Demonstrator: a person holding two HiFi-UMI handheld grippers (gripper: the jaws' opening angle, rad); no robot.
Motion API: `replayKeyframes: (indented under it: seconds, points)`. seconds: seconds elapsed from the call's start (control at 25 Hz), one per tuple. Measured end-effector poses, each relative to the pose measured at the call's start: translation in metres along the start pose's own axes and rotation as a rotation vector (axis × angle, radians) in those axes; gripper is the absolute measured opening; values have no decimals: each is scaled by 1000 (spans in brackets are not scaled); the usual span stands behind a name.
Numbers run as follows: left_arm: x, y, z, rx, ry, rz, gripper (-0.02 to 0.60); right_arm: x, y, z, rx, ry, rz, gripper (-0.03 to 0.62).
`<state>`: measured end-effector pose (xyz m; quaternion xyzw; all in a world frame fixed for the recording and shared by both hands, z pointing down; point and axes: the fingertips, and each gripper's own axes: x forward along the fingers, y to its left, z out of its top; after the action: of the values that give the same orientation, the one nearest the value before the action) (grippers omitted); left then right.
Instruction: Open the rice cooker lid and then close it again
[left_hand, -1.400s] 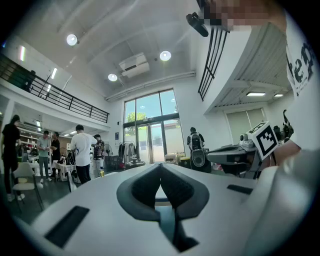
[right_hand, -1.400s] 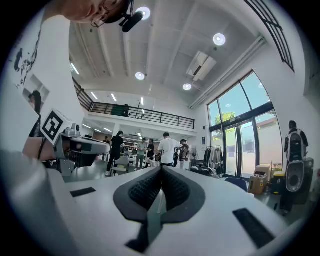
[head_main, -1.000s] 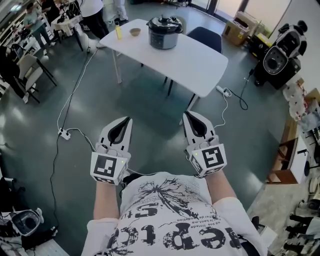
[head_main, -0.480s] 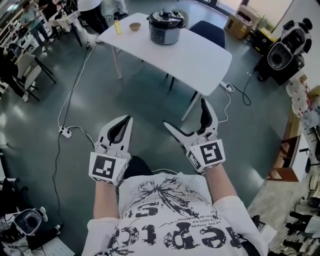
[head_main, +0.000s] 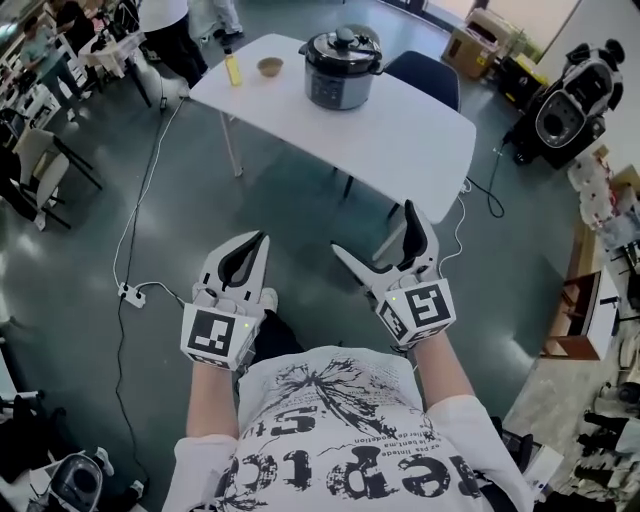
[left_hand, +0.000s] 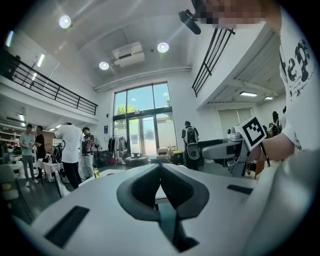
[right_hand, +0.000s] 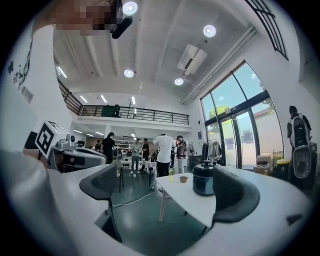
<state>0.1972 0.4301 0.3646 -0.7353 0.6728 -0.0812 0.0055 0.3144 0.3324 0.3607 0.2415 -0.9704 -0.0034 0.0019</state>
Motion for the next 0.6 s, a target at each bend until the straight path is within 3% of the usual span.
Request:
replayKeyframes:
  seconds: [0.16,0.36,0.6]
  points:
    - [34,98,7,-20,-55,-57,14,106,12,6,-6,20,-40,597]
    - [76,235,1,9,-26,-124,14,241,30,12,-7,35,-96,598]
    - [128,323,4,-8,-69,-191,13,339,18,12,14,71,-168,597]
